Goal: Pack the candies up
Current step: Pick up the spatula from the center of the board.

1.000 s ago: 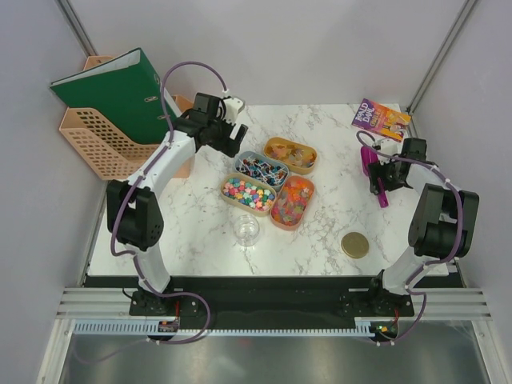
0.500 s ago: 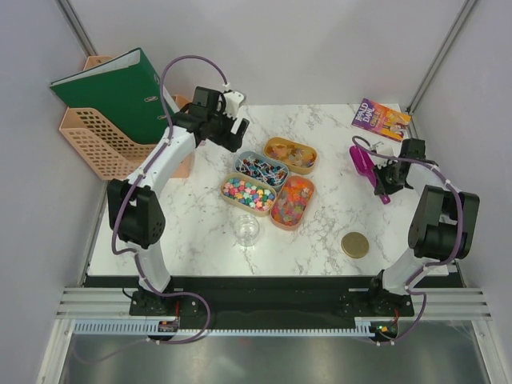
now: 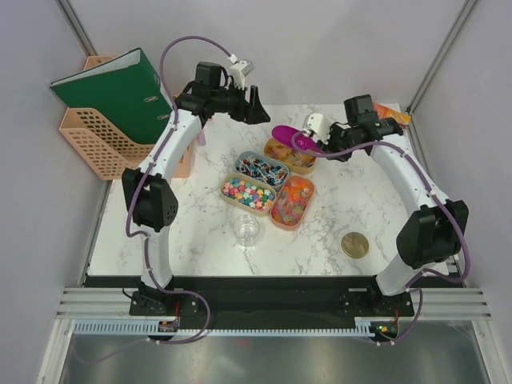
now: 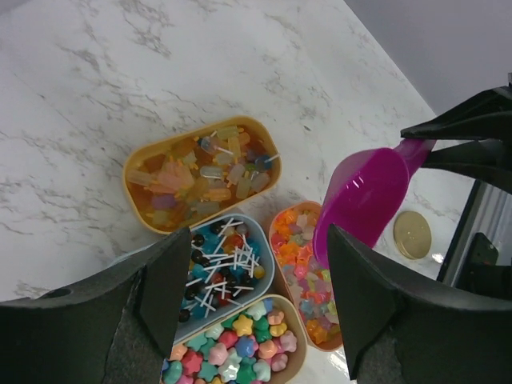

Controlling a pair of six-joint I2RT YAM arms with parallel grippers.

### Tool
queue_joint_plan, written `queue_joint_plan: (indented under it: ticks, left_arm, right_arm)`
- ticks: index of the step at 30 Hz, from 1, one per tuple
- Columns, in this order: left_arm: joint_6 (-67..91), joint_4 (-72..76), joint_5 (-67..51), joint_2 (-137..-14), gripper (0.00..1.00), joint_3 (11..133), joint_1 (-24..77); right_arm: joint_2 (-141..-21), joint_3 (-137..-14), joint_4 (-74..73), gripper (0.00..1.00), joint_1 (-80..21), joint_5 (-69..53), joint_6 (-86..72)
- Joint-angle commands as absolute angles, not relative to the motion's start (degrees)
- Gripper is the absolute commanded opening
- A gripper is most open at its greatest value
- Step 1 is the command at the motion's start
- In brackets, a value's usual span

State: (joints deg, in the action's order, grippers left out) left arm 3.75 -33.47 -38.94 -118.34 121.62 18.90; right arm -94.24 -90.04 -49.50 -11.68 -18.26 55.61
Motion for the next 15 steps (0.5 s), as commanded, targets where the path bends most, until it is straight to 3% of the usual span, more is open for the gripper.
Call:
queue_joint_plan:
  ticks: [1,15]
  left_arm:
    - [9.49,-31.91,-44.2,-119.44,0.75,121.38,19.25]
    - [9.75,-31.64,-46.84,-117.86,0.68,117.78,19.51]
  right_arm:
    - [-95.19,-93.6,-53.79,0.0,-13.97,-18.55,56.16]
    - [-98.0,-96.94,-50.36,0.0,-16.35,-17.23,51.86]
